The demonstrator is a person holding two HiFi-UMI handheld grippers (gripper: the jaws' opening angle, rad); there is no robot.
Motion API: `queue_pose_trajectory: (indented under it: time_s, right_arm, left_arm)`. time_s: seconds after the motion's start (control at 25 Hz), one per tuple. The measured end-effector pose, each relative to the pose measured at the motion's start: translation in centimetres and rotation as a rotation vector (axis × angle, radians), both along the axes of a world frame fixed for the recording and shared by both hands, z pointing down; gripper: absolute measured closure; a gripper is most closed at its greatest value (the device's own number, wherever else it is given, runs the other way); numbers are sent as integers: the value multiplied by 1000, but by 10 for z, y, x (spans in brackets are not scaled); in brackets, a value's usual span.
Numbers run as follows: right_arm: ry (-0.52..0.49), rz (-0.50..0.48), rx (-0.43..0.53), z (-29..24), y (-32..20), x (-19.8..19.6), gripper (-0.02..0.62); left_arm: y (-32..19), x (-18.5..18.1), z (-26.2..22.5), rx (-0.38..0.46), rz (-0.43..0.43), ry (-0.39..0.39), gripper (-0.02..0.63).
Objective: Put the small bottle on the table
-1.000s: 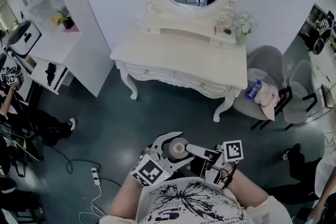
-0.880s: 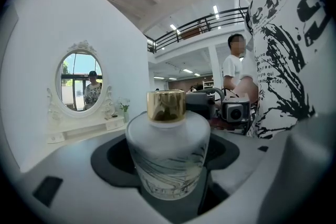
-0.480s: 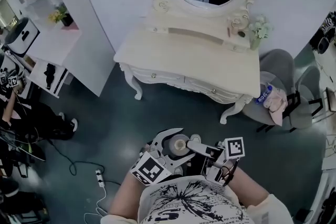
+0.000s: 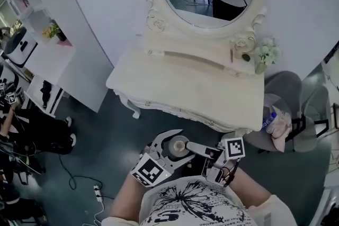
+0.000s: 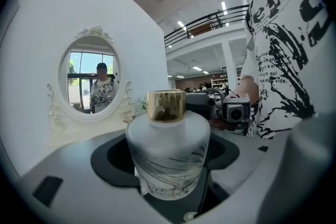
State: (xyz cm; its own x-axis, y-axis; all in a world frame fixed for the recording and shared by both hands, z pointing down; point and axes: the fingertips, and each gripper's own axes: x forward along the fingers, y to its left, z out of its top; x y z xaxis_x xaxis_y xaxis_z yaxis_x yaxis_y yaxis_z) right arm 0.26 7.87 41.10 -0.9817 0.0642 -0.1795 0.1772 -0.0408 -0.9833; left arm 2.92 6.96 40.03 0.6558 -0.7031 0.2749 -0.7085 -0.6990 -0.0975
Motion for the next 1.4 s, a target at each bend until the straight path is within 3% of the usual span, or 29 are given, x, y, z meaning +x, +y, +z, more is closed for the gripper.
queue_pose_trajectory:
  time_s: [0.24, 0.56, 1.16, 1.4]
  right_arm:
    - [1, -5, 0, 0, -91, 2, 225]
    - [29, 45, -23, 17, -173, -9, 225]
    - [31, 331, -71, 54, -283, -88, 225]
    - [55, 412, -95, 89, -302, -114, 225]
  left_arm:
    - [-91, 2, 1, 5, -14, -4, 255]
    - [-172, -9, 17, -22, 17, 21, 255]
    - [-275, -87, 55, -65, 281, 13, 255]
    - [-293, -114, 93, -112, 330, 6, 255]
